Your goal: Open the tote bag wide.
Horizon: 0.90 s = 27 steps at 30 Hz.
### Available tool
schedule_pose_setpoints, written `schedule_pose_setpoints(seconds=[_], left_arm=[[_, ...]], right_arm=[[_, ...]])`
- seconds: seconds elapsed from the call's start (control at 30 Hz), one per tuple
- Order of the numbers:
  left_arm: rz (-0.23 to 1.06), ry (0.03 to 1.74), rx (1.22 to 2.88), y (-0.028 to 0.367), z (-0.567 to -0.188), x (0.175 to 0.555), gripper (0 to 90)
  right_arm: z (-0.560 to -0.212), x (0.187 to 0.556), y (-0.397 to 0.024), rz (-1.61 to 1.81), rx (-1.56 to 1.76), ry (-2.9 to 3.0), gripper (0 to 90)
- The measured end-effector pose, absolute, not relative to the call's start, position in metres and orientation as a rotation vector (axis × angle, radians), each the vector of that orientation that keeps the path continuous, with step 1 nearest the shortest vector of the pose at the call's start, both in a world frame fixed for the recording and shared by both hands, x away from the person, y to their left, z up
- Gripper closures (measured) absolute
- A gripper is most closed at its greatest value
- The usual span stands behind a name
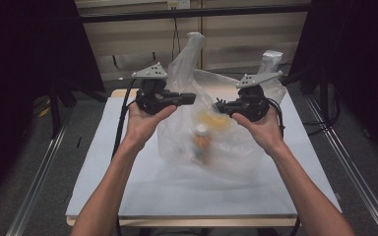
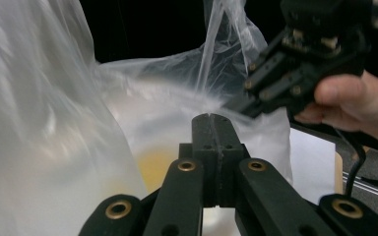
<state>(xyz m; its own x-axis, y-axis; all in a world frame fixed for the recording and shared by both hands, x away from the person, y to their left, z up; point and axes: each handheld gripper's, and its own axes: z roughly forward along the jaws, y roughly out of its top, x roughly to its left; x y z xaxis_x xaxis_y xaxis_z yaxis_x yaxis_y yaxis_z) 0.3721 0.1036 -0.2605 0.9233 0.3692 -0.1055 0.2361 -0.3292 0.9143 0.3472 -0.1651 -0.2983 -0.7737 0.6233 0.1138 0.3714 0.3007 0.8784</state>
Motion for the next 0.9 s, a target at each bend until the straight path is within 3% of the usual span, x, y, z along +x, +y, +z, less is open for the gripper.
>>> schedule_pose_setpoints(seconds=[0.6,0.9], left_arm=[[0.149,0.440,1.909,0.092,-0.263,0.372,90.0],[0.163,0.518,1.941,0.097,-0.286,0.383,90.0]], right_arm=[[-0.329,0.330,-0.140,1.488,0.854,2.369,90.0],[-0.346,0.315,-0.134,1.493,0.828,2.414,90.0]])
